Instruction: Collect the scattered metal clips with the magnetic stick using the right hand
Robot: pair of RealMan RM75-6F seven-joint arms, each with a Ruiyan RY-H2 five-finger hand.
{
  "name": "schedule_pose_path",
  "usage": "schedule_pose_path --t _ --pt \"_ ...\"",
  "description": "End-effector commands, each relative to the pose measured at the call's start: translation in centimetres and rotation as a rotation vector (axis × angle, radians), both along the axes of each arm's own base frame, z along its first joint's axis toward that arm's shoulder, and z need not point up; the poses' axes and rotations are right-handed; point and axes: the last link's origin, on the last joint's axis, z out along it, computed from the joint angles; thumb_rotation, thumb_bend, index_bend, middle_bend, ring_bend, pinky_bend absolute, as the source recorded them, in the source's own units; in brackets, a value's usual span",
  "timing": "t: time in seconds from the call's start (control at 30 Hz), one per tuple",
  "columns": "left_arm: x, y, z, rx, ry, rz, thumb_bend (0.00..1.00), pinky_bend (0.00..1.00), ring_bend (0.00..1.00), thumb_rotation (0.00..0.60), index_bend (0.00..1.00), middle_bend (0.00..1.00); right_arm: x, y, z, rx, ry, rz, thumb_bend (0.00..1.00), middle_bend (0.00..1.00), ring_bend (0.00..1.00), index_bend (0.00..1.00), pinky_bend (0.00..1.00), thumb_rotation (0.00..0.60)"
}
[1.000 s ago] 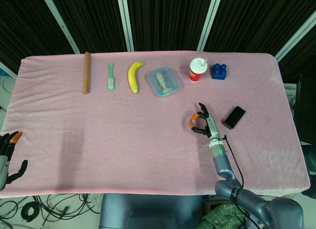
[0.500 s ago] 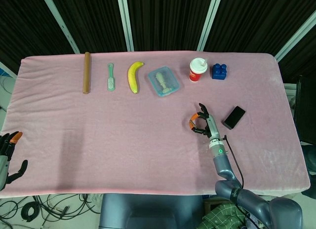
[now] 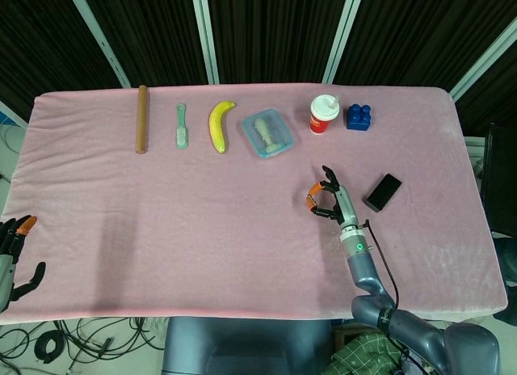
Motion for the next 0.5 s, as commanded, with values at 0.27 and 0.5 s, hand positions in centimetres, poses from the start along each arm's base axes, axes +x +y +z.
schedule_pose_path --t 0.27,0.5 --pt "0.0 0.0 0.0 -0.001 0.000 -0.001 0.42 0.00 0.00 0.600 0.08 0.08 0.3 0.2 1.0 -0.002 0.036 0.032 0.39 0.00 0.00 0.67 0.17 0.600" --pt "0.0 0.0 0.0 -0.002 0.000 -0.002 0.42 0.00 0.00 0.600 0.08 0.08 0.2 1.2 2.1 0.004 0.162 0.115 0.39 0.00 0.00 0.67 0.17 0.600"
